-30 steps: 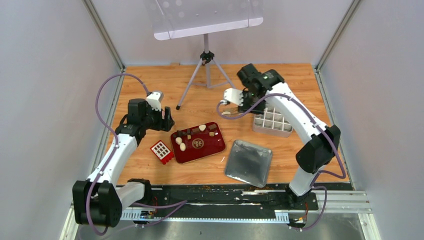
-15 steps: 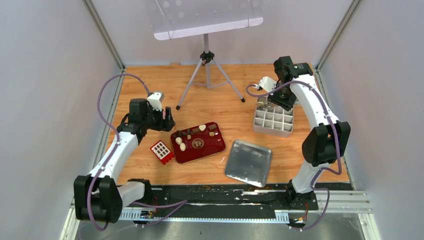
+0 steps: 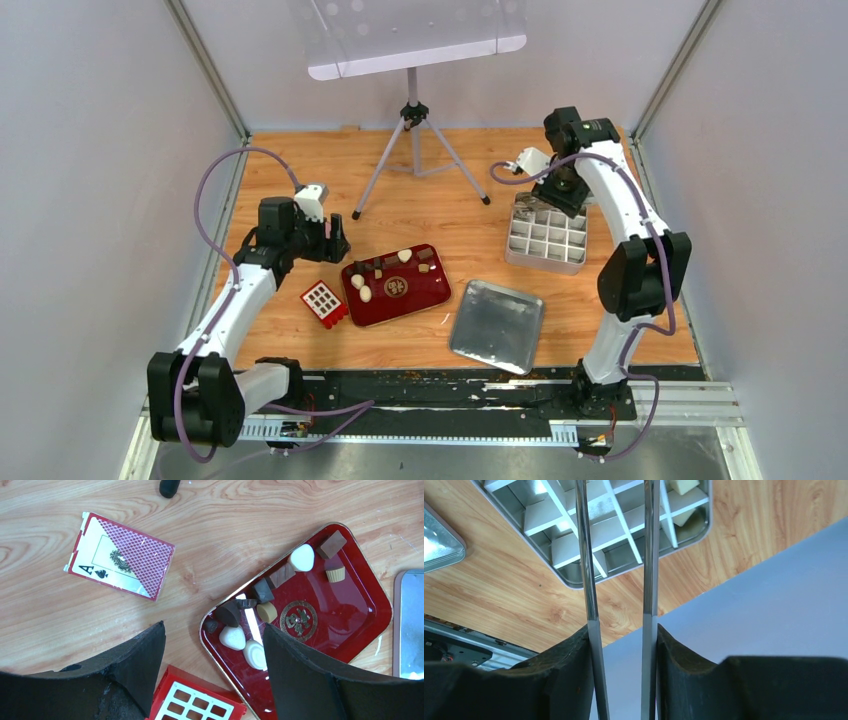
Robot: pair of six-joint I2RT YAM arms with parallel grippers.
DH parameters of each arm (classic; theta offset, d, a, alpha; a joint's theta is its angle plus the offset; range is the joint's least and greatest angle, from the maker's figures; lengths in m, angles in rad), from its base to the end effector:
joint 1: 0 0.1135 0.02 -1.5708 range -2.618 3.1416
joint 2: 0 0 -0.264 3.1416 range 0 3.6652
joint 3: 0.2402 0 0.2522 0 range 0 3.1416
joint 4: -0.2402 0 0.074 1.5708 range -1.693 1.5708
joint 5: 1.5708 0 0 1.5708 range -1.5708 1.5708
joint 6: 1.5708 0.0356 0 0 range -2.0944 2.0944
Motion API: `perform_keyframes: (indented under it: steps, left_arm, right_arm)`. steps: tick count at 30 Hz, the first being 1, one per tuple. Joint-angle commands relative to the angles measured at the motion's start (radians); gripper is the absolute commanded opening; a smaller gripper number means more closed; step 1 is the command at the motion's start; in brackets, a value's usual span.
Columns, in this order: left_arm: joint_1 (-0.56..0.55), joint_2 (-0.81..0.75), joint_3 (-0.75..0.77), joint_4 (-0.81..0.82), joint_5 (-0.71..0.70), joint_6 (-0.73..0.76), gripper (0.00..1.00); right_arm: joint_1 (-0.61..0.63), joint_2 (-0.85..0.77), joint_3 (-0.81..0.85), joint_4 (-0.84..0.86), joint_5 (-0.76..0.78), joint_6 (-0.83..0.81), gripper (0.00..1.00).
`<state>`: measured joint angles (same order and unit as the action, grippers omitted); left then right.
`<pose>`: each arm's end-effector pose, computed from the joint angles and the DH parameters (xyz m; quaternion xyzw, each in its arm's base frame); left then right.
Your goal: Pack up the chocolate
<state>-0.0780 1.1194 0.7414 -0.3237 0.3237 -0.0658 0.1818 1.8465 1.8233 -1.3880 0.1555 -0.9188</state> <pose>0.2353 -0.0298 0.2469 0.0733 0.8948 -0.1756 0.4039 0.3506 0.0589 0.3140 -0.5144 0.8503 -0.1009 0.0462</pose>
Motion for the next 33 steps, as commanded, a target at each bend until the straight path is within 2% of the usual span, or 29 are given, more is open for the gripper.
perform_keyframes:
  steps: [1, 5, 10, 18, 25, 33]
  left_arm:
    - [0.007, -0.027, 0.012, 0.021, -0.001, -0.003, 0.79]
    - [0.007, -0.025, 0.009, 0.027, 0.000, -0.007, 0.79]
    - [0.007, -0.029, 0.008, 0.032, 0.001, -0.008, 0.79]
    - [0.007, -0.066, -0.002, 0.023, -0.012, 0.000, 0.79]
    - [0.020, -0.097, -0.021, 0.024, -0.015, -0.001, 0.79]
    - [0.031, -0.101, -0.029, 0.034, -0.013, -0.007, 0.79]
  right_arm:
    - [0.006, -0.005, 0.128, -0.039, -0.004, 0.038, 0.41]
    - [0.087, -0.010, 0.171, -0.059, -0.020, 0.051, 0.36]
    - [0.277, -0.011, 0.149, -0.061, -0.043, 0.058, 0.30]
    - [0.524, 0.101, 0.209, -0.024, -0.040, 0.050, 0.33]
    - [0.624, 0.191, 0.221, 0.053, 0.044, -0.005, 0.38]
    - [0.640, 0.228, 0.233, 0.077, 0.065, -0.020, 0.41]
